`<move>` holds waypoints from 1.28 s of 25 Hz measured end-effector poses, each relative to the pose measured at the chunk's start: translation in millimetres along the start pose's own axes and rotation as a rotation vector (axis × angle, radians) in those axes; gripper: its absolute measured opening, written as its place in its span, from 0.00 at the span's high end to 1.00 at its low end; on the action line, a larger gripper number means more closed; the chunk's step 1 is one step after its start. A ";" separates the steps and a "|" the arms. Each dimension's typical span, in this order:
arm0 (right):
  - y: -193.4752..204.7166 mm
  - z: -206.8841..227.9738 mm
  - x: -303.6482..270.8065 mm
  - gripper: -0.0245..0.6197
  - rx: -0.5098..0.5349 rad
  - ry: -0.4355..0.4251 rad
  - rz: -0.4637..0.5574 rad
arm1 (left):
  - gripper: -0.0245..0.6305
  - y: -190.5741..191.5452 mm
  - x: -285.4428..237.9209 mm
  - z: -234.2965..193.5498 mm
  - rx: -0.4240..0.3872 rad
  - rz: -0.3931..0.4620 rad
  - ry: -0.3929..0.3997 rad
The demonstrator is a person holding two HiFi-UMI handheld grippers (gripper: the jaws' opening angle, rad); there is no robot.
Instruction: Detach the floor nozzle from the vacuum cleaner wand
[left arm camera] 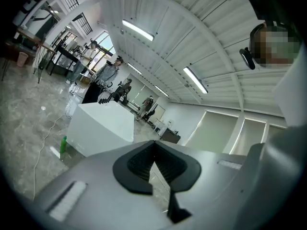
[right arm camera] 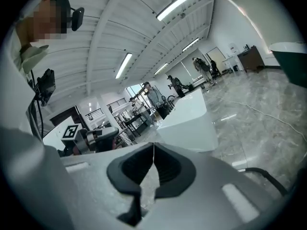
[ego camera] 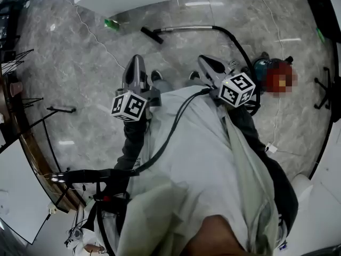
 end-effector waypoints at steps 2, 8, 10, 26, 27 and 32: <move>-2.7 -1.0 2.1 0.96 0.000 -0.022 0.017 | 0.95 0.9 -0.1 2.2 -0.006 -0.001 -0.001; -14.1 -4.2 11.6 0.95 0.130 -0.083 0.092 | 0.95 6.4 0.3 6.0 -0.023 -0.003 -0.028; -17.5 1.0 12.6 0.95 0.191 -0.077 0.101 | 0.95 8.9 1.5 5.7 -0.023 -0.002 -0.049; 3.3 52.8 -11.4 0.93 0.226 -0.073 -0.032 | 0.95 40.4 -1.2 -28.0 -0.031 -0.130 -0.237; 4.5 55.4 -13.9 0.93 0.229 -0.063 -0.044 | 0.95 43.2 -10.4 -34.3 -0.024 -0.155 -0.235; -3.3 93.4 -26.0 0.92 0.201 0.099 -0.058 | 0.95 61.0 -70.2 -78.3 0.026 -0.290 -0.237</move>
Point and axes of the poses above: the fingertips, and each gripper's own axes: x backward along the fingers, z to its right, y out of its underside, the point moved 4 cm from there along x, backward along the fingers, and after that the axes turned 8 degrees about y, right-handed, at the moved point
